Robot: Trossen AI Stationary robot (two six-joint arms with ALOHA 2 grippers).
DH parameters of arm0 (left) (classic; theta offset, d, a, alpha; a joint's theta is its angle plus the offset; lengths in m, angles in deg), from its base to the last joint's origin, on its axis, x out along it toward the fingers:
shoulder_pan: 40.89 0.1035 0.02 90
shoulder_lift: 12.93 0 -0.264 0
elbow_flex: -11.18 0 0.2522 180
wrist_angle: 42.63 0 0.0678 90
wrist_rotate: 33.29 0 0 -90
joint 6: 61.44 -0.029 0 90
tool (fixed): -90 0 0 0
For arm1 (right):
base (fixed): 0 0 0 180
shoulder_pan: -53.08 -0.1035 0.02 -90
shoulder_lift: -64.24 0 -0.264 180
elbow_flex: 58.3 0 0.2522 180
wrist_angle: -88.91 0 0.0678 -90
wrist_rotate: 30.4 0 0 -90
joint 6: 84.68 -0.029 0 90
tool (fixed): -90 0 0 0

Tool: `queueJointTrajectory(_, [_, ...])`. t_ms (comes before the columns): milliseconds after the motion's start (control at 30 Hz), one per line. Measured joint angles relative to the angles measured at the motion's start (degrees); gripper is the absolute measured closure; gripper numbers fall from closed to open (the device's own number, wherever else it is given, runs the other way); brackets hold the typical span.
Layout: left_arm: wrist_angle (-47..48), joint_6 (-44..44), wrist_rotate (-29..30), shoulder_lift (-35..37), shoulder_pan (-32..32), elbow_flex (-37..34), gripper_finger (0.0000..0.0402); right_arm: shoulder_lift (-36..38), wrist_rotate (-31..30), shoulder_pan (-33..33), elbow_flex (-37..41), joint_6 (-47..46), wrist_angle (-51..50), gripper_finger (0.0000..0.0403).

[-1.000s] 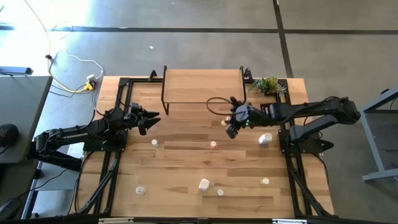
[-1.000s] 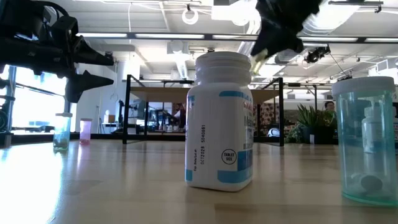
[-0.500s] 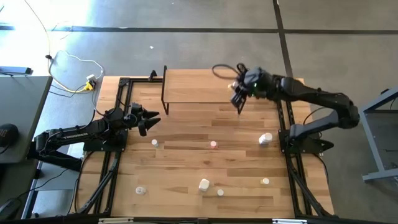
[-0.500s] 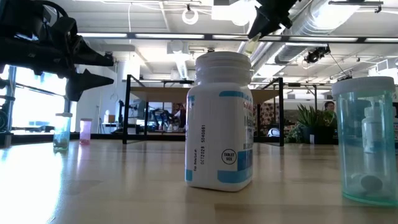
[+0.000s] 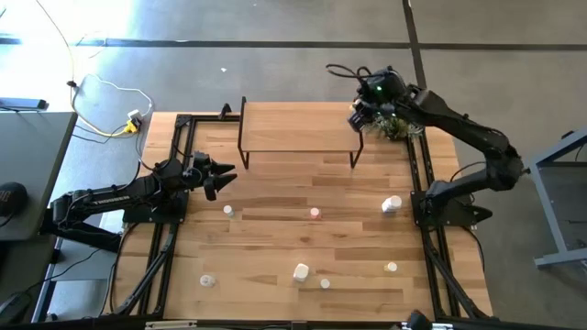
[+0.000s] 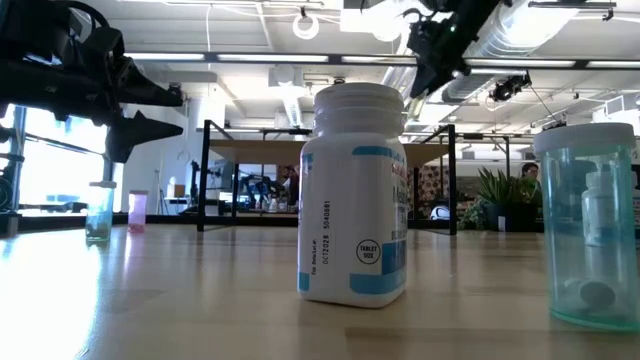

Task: Pick and place medicine bottles onto shelf by color
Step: Put the top yellow pill bottle on the shelf

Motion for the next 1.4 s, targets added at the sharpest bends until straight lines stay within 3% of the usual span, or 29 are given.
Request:
queueJointTrajectory(600, [0.0,3.0,0.2,0.0,0.0,0.0,0.0161,-18.4,4.5,1.5,-16.6,4.1,-14.7,0.0304])
queueJointTrajectory(1133, [0.0,3.0,0.2,0.0,0.0,0.0,0.0161,-21.4,6.0,1.5,-16.9,3.7,-14.8,0.0303])
queueJointTrajectory(1400, [0.0,3.0,0.2,0.0,0.0,0.0,0.0161,-21.4,6.0,1.5,-16.9,4.0,-15.7,0.0265])
